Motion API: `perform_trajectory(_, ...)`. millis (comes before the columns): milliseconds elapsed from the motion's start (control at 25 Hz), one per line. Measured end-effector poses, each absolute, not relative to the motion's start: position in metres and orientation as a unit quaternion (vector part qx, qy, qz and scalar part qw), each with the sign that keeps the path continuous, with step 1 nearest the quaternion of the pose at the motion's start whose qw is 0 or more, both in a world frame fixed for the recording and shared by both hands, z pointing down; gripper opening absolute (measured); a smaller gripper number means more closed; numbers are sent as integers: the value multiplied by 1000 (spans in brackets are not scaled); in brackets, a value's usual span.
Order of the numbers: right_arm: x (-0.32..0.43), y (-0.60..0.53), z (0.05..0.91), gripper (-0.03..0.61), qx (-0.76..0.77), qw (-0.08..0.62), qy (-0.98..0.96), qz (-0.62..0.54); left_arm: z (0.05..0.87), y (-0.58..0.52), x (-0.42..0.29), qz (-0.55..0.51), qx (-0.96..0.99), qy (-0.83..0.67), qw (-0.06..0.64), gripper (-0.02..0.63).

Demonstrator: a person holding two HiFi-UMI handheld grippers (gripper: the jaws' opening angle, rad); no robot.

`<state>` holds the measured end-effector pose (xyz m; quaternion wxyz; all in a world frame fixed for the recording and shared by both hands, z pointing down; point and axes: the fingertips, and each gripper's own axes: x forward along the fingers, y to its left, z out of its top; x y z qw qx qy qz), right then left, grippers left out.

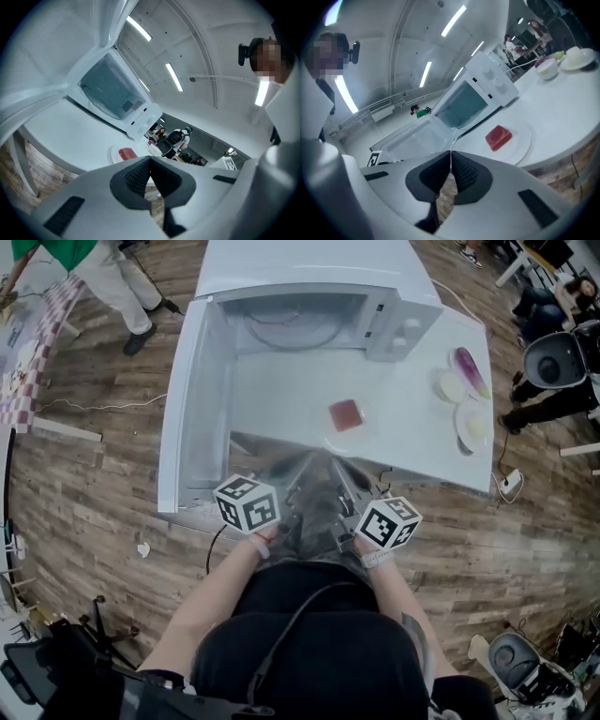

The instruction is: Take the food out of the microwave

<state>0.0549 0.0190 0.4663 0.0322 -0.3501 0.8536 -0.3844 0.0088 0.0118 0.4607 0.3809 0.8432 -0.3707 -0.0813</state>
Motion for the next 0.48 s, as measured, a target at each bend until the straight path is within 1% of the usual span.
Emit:
perform_trajectory(200,51,16,455,20,-359,16,868,-341,456,16,0,-81,843,-387,364,11)
perform_trajectory(480,48,22,448,20,-362,5,877,-315,446,21,3,-86,855,-381,340,11)
